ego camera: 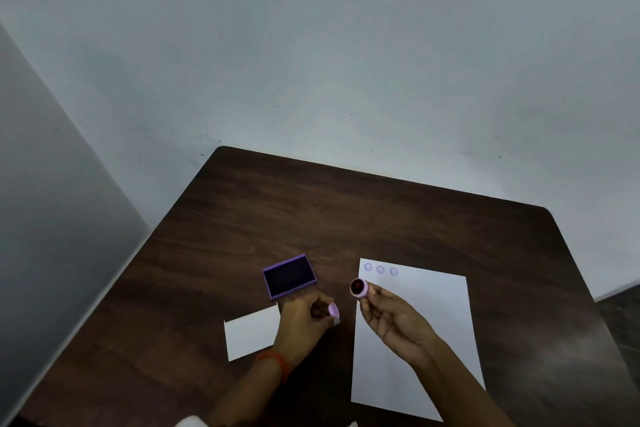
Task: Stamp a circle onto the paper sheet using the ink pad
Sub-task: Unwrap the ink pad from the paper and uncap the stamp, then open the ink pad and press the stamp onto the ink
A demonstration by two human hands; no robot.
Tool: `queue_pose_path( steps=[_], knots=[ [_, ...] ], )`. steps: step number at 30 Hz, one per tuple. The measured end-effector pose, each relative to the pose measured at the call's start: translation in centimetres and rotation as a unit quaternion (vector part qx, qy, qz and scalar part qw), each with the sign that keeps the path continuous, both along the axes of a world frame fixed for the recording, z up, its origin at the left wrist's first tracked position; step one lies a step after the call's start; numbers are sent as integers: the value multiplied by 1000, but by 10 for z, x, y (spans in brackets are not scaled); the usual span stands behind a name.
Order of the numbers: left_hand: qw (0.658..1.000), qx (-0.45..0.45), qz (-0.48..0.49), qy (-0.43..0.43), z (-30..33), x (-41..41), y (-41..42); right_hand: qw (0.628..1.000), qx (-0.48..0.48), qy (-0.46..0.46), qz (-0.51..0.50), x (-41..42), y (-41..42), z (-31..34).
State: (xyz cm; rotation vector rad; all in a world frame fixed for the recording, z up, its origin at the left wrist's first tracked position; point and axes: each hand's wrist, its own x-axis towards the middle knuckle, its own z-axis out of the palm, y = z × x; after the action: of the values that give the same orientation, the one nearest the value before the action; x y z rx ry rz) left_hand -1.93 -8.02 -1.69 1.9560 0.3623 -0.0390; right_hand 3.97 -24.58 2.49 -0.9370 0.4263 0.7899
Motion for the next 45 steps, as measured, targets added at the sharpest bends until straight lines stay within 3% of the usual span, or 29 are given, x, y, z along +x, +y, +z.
queue_pose_path(
  steps=[17,21,25,28,32,34,36,40,45],
  knots=[
    [991,121,-43,21,-25,6,-3,998,61,0,-11,-1,3,16],
    [990,136,5,-25,-15,4,12,1000,20,-15,11,2,7,13],
    [962,240,89,-98,-7,1,55,996,-39,-59,52,10,19,8],
    [959,256,109,-47,-8,-1,83,991,-65,-83,76,19,38,4],
    [975,215,47,22,-15,-2,101,977,-116,-135,119,25,76,0],
    [978,206,19,29,-18,-1,105,951,-191,-189,155,26,96,-3],
    [980,197,-1,38,-20,1,107,898,-276,-283,192,26,114,-6],
    [981,191,-10,37,-24,3,108,725,-396,-493,274,27,137,-12],
    [983,181,-9,22,-33,2,112,557,-440,-600,367,29,151,-31]
  ],
)
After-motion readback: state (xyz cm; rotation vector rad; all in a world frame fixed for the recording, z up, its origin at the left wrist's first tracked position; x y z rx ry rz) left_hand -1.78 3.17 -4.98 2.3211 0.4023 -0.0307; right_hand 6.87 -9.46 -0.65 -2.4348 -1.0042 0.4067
